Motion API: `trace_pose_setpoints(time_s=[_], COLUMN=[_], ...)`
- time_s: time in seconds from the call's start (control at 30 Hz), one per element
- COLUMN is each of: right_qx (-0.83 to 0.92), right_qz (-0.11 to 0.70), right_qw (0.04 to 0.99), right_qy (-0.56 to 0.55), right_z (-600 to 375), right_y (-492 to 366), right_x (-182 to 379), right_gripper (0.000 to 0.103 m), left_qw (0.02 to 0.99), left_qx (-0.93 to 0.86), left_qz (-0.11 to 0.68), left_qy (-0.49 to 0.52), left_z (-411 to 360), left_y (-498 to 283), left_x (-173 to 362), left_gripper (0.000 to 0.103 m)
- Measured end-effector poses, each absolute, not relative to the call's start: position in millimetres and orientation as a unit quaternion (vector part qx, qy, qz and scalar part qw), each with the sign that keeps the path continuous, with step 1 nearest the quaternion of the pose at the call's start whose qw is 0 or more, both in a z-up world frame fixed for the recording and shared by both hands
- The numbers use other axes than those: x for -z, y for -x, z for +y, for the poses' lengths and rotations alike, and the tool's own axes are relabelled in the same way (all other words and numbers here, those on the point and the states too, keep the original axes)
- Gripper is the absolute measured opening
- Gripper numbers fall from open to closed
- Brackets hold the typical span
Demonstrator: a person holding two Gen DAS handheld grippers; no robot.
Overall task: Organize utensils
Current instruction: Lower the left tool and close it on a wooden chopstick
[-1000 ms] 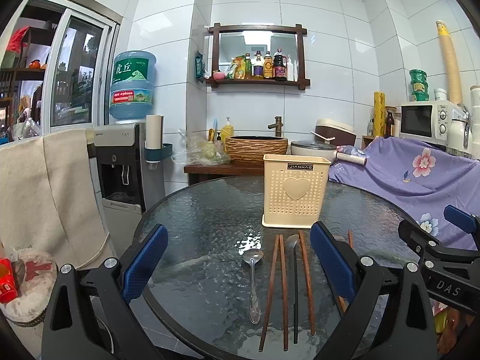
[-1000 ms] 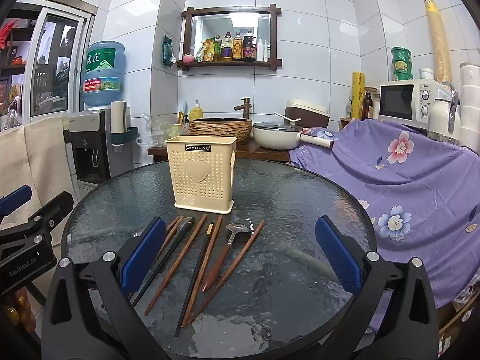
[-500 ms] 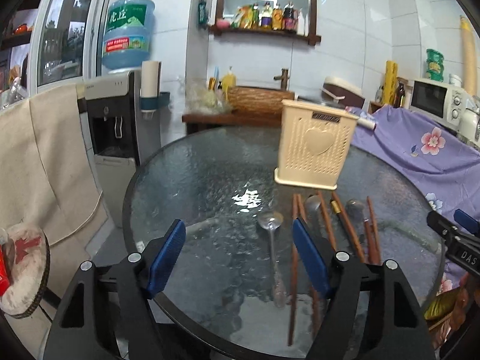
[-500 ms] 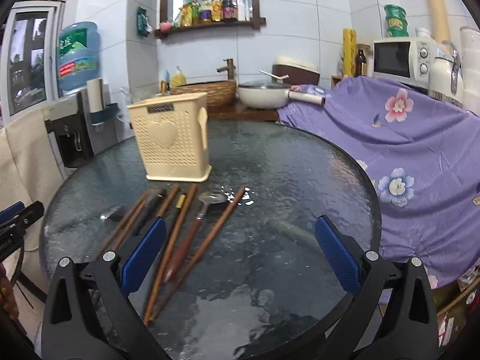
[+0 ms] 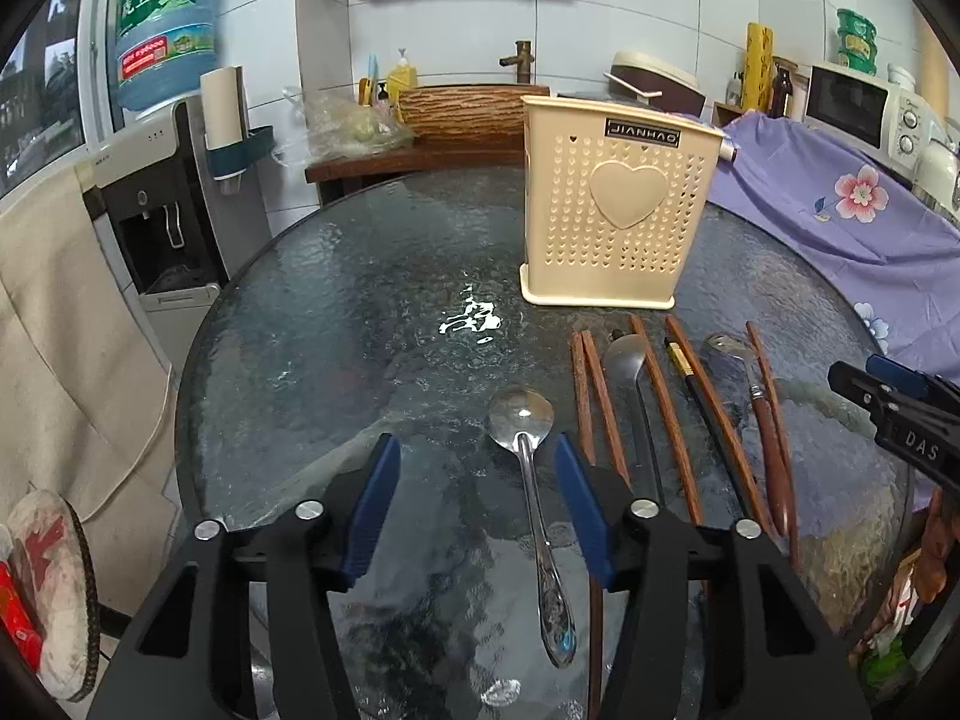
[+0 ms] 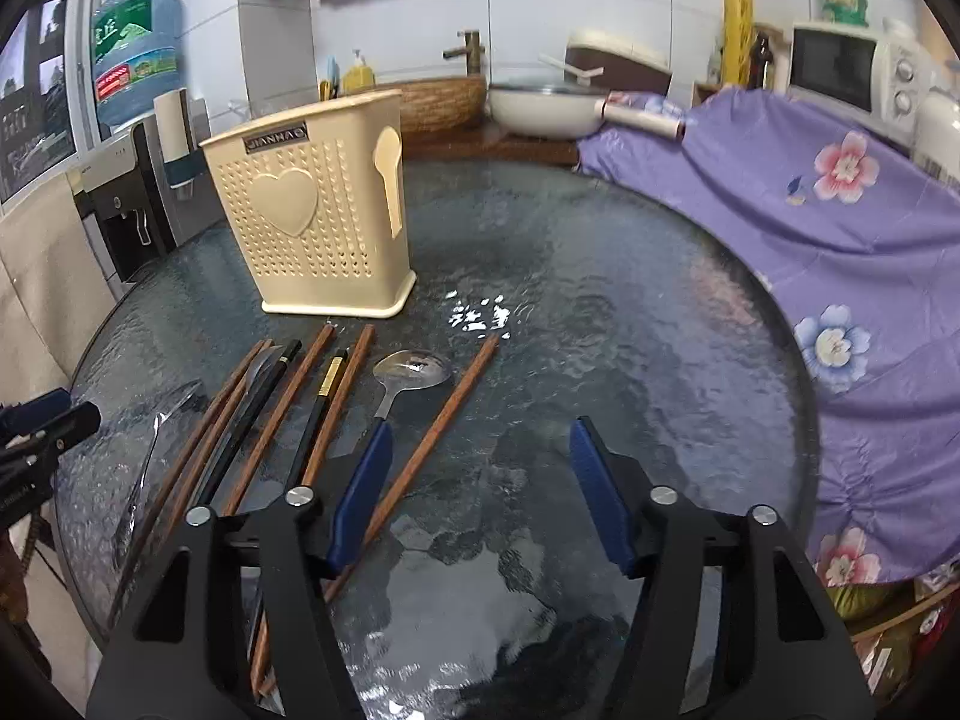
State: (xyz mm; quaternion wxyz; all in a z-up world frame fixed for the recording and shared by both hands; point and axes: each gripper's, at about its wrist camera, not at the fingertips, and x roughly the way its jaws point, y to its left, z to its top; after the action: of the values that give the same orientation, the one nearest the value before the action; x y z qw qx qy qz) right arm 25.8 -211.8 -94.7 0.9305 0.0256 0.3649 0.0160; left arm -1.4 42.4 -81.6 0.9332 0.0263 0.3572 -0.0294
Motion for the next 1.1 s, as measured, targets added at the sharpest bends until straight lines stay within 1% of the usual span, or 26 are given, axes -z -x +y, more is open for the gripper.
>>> trace_pose_setpoints(time_s=[0.17, 0.23, 0.33, 0.4, 0.47, 0.87, 1.1], right_qx=[-0.016, -0.012, -0.01, -0.007, -0.007, 0.007, 0.008], right_qz=[0.396, 0.406, 0.421, 0.43, 0.436, 0.463, 0.47], right_qw=[0.918, 0.914, 0.907, 0.903, 0.9, 0.886, 0.882], right_qy=[-0.014, -0.01, -0.007, -0.004, -0.004, -0.009, -0.017], right_z=[-203.4, -201.1, -199.2, -198.4, -196.6, -196.2, -199.2], right_y=[-51.4, -58.6, -66.3, -71.1, -76.1, -94.9, -105.2], right_x=[103.5, 107.1, 112.6, 115.9, 119.1, 132.8, 134.4], right_gripper=[0.05, 0.048, 0.046, 0.043, 0.042, 0.036, 0.031], left_qw=[0.923, 0.92, 0.917, 0.916, 0.915, 0.907, 0.902], left_qx=[0.04, 0.038, 0.037, 0.036, 0.037, 0.052, 0.048], left_qz=[0.382, 0.389, 0.395, 0.398, 0.401, 0.417, 0.428], left_qy=[-0.032, -0.035, -0.034, -0.033, -0.03, -0.027, -0.03], left_z=[39.3, 38.3, 39.5, 40.0, 40.1, 32.2, 27.8], left_y=[-11.3, -14.4, -18.3, -20.0, -22.9, -32.5, -39.9], left_x=[90.1, 93.4, 97.8, 99.9, 101.4, 110.2, 117.1], left_gripper=[0.041, 0.039, 0.039, 0.038, 0.037, 0.036, 0.036])
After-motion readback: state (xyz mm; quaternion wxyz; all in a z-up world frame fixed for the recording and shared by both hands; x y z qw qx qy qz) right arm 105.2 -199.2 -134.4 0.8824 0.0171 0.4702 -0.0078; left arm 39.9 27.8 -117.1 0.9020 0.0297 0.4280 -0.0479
